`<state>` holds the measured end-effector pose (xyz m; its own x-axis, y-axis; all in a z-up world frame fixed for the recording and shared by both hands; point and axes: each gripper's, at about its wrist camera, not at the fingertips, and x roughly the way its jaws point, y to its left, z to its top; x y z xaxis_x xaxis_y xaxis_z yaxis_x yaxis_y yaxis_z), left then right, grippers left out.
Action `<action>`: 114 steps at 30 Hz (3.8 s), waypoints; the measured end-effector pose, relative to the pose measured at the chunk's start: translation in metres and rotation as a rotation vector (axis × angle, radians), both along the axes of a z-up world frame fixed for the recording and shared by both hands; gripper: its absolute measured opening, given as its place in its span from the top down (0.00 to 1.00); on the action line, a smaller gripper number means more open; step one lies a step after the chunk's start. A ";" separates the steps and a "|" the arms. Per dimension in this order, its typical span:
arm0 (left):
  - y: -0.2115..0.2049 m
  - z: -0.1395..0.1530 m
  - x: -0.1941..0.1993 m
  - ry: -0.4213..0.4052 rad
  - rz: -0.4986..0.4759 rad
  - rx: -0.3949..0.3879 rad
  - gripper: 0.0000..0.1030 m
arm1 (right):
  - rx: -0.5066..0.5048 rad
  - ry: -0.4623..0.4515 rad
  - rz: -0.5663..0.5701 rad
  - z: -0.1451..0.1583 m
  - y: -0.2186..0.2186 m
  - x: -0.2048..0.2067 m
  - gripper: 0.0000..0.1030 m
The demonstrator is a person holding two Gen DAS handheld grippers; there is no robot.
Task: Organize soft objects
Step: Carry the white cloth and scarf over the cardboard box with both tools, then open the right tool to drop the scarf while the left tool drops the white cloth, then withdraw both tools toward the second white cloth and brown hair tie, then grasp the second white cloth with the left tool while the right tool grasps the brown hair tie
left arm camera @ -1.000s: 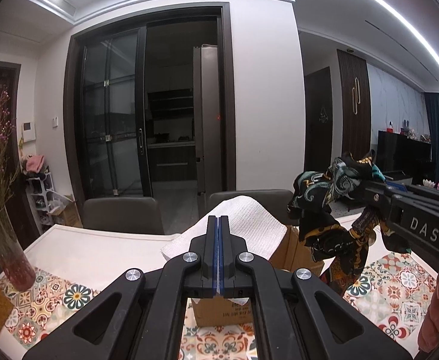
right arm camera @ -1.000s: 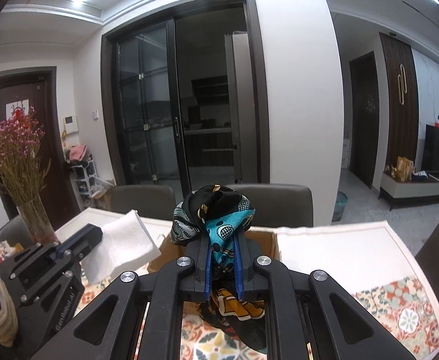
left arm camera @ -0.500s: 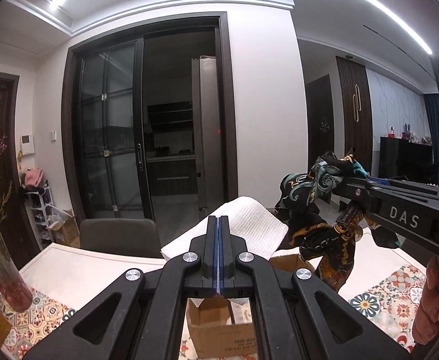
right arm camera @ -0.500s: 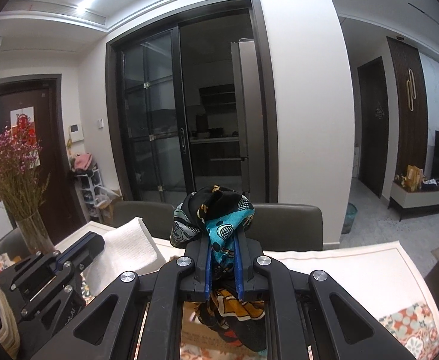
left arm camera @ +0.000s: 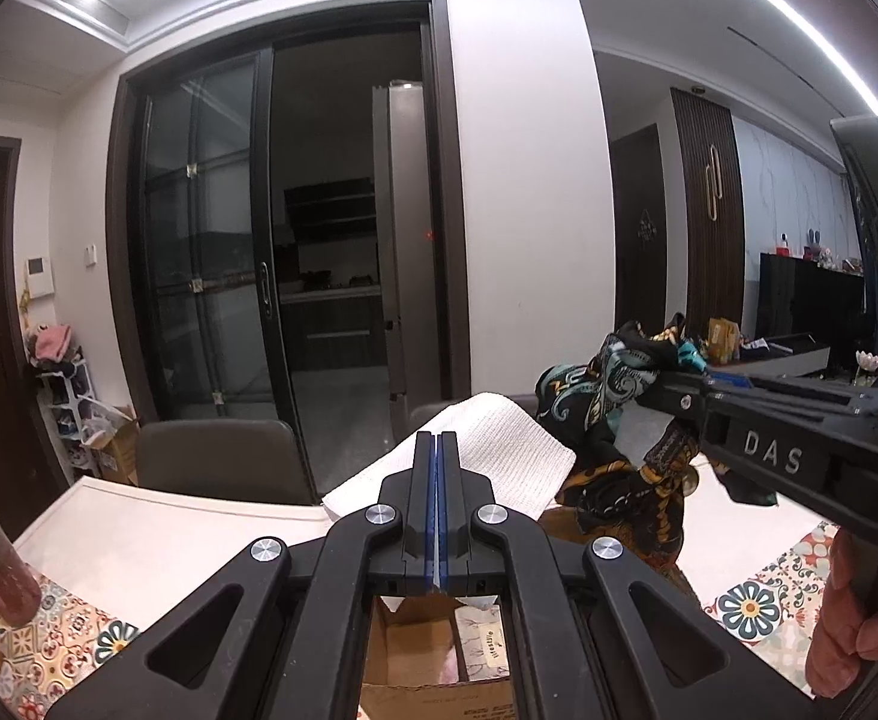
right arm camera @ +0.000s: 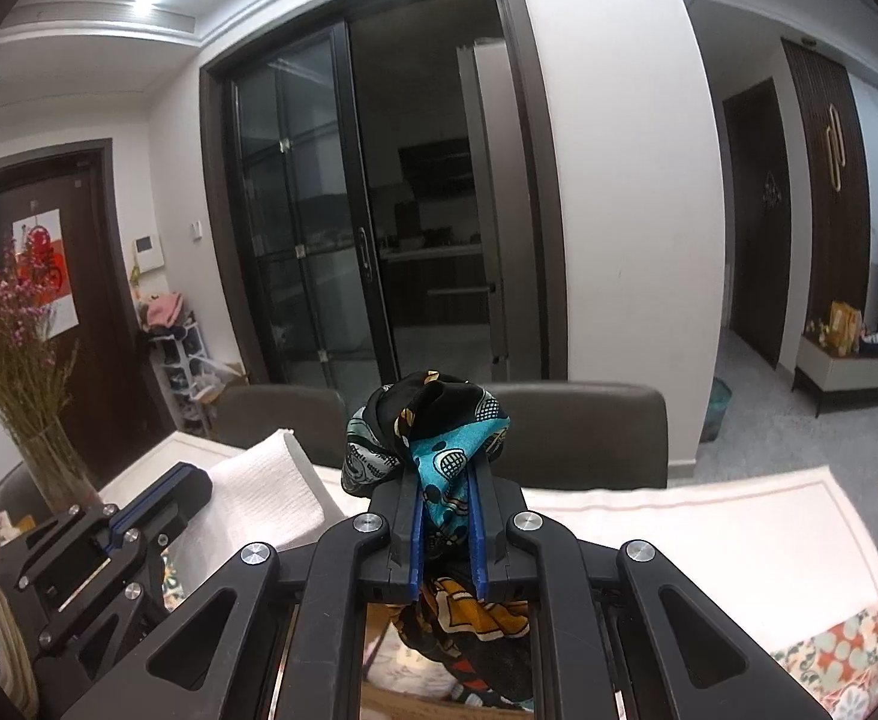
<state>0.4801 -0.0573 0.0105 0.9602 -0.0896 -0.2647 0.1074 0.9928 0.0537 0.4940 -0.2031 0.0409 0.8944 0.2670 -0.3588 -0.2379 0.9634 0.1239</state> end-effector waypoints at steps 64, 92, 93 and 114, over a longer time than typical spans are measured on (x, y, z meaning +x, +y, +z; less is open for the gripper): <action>0.028 -0.035 -0.110 0.164 0.068 0.067 0.50 | -0.095 0.203 -0.045 -0.059 0.017 -0.081 0.37; 0.027 -0.116 -0.179 0.354 0.035 0.082 0.49 | -0.117 0.372 -0.008 -0.134 0.019 -0.160 0.37; 0.027 -0.120 -0.179 0.365 0.035 0.083 0.49 | -0.116 0.378 -0.005 -0.136 0.019 -0.160 0.37; 0.019 -0.194 -0.169 0.488 -0.008 0.152 0.49 | -0.161 0.535 0.151 -0.219 0.032 -0.147 0.38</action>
